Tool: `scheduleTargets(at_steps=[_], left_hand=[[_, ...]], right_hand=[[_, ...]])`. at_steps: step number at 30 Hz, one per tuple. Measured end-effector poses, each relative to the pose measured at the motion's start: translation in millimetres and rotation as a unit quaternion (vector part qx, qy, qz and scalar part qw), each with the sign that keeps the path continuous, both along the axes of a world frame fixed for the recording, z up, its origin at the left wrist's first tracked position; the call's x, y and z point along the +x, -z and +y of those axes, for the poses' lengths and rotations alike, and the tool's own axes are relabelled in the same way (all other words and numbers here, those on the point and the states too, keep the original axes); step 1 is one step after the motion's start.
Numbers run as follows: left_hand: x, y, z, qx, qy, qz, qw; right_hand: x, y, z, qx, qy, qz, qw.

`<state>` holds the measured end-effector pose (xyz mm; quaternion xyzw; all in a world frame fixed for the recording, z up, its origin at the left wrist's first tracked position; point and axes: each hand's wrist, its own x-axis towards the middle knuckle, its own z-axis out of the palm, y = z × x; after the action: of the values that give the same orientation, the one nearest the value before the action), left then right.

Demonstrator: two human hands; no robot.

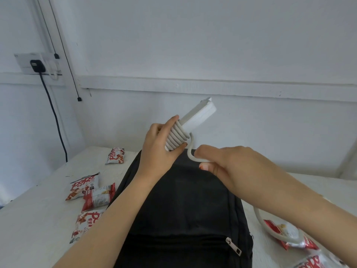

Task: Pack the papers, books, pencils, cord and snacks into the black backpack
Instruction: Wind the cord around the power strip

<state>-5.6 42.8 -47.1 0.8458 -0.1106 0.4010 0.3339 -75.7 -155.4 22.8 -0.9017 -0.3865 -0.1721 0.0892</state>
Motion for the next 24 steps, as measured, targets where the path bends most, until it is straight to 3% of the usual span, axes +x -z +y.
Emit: scheduleTargets(at_steps=[3, 7, 11, 14, 16, 20, 22, 24], left_hand=[[3, 0, -2, 0.050, -0.003, 0.002, 0.999], [4, 0, -11, 0.131, 0.023, -0.014, 0.991], [-4, 0, -23, 0.144, 0.071, -0.006, 0.987], [-17, -4, -29, 0.101, 0.127, 0.026, 0.986], [-26, -7, -32, 0.080, 0.167, 0.018, 0.983], [-40, -13, -35, 0.081, 0.186, -0.092, 0.975], [-41, -15, -32, 0.086, 0.165, -0.154, 0.970], [-41, -15, -29, 0.090, 0.137, -0.179, 0.970]], right_hand=[[-1, -6, 1, -0.025, -0.011, -0.031, 0.999], [4, -38, 4, -0.071, -0.009, -0.163, 0.984], [26, -78, 4, -0.008, -0.020, -0.159, 0.987], [49, -95, 1, 0.067, -0.046, -0.074, 0.994], [64, -104, -5, 0.138, -0.071, 0.060, 0.986], [85, -99, -27, 0.192, -0.045, 0.241, 0.950], [85, -88, -31, 0.208, -0.053, 0.288, 0.933], [84, -69, -32, 0.288, -0.043, 0.302, 0.908]])
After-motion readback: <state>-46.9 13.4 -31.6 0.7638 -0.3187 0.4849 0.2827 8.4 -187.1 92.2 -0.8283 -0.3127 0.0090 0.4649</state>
